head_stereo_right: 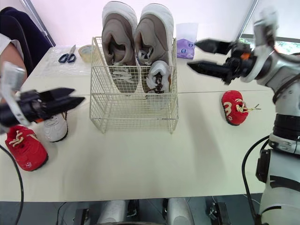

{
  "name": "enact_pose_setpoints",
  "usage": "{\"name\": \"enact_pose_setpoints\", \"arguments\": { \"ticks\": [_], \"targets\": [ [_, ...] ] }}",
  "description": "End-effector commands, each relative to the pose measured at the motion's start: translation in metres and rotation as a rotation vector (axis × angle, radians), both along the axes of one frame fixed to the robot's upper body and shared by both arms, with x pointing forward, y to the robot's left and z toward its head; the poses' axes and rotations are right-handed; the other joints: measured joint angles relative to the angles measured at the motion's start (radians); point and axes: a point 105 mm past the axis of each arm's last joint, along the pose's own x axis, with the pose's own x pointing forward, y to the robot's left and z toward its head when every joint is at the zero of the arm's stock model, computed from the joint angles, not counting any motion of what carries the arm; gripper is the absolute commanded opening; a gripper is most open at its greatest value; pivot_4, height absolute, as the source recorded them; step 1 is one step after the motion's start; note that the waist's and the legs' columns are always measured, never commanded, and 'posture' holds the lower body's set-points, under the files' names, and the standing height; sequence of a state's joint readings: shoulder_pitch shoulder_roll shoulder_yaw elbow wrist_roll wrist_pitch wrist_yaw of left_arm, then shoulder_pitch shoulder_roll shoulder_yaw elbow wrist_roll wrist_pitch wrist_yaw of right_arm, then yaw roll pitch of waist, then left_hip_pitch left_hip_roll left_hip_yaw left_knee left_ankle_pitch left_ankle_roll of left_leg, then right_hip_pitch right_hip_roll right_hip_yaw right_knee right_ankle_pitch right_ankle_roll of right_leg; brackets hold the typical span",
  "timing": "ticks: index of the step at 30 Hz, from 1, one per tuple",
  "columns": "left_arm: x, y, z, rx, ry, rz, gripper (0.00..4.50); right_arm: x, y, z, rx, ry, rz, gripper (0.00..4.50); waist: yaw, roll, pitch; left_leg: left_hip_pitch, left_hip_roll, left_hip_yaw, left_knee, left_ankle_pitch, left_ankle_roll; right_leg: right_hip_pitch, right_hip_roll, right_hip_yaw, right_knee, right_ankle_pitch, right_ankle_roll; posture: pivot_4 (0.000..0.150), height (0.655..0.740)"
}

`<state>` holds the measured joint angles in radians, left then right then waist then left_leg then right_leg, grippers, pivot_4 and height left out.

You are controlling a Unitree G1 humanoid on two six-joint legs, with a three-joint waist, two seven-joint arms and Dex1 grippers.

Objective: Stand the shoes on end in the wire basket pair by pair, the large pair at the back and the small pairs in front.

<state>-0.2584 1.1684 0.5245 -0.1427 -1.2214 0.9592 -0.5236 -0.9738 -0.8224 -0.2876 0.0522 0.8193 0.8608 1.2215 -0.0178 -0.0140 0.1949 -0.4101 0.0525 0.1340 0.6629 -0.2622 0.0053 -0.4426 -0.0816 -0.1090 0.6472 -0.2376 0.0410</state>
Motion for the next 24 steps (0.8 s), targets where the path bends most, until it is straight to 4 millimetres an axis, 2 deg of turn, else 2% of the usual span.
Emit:
{"name": "enact_pose_setpoints", "arguments": {
  "ticks": [1,2,4,6,8,11,18,24],
  "targets": [
    [0.011,0.055,0.0,0.108,0.02,0.218,4.48,-0.042,0.045,-0.007,-0.08,0.032,0.277,4.5,0.0,0.0,0.0,0.0,0.001,0.0,0.0,0.0,0.0,0.0,0.0,0.0,0.0,0.0,-0.001,0.15,0.7357],
    [0.014,0.067,-0.002,0.133,0.042,0.266,4.48,-0.051,0.057,-0.02,-0.131,0.062,0.331,4.5,0.001,0.0,0.0,0.0,0.002,0.0,-0.001,0.0,0.0,0.0,0.0,0.0,0.0,0.0,-0.001,0.15,0.7357],
    [0.02,0.088,-0.007,0.172,0.066,0.347,4.48,-0.064,0.077,-0.063,-0.309,0.106,0.373,4.5,0.007,-0.002,-0.001,0.0,0.002,0.0,-0.001,0.0,0.0,0.0,-0.001,-0.001,0.0,-0.001,-0.001,0.15,0.7357],
    [0.025,0.097,-0.016,0.211,0.099,0.373,4.48,-0.077,0.086,-0.08,-0.343,0.141,0.436,4.5,0.015,-0.002,-0.001,-0.001,0.002,0.0,-0.001,0.0,0.0,0.0,-0.002,-0.002,-0.001,-0.001,-0.001,0.15,0.7357],
    [0.029,0.104,-0.04,0.245,0.229,0.397,4.48,-0.086,0.094,-0.088,-0.344,0.157,0.486,4.5,0.02,-0.002,-0.001,-0.005,-0.001,0.0,0.0,-0.001,0.001,-0.003,-0.005,-0.002,-0.001,0.0,-0.001,0.15,0.7357],
    [0.03,0.114,-0.068,0.264,0.405,0.452,4.48,-0.082,0.098,-0.098,-0.371,0.152,0.463,4.5,0.025,-0.004,-0.002,-0.009,-0.002,0.0,0.004,-0.002,0.003,-0.005,-0.005,-0.003,-0.001,0.0,0.0,0.15,0.7357],
    [0.05,0.104,-0.08,0.205,0.464,0.4,4.48,-0.072,0.095,-0.108,-0.387,0.157,0.401,4.5,0.03,-0.009,-0.003,-0.013,-0.001,0.0,0.005,-0.001,0.003,-0.008,-0.003,-0.004,0.0,0.0,0.0,0.15,0.7357],
    [0.063,0.094,-0.11,0.231,0.548,0.343,4.48,-0.067,0.096,-0.113,-0.362,0.165,0.349,4.5,0.03,-0.009,-0.003,-0.013,-0.001,0.0,0.006,0.0,0.0,-0.008,-0.002,-0.004,0.002,0.0,0.0,0.15,0.7357]
  ]
}}
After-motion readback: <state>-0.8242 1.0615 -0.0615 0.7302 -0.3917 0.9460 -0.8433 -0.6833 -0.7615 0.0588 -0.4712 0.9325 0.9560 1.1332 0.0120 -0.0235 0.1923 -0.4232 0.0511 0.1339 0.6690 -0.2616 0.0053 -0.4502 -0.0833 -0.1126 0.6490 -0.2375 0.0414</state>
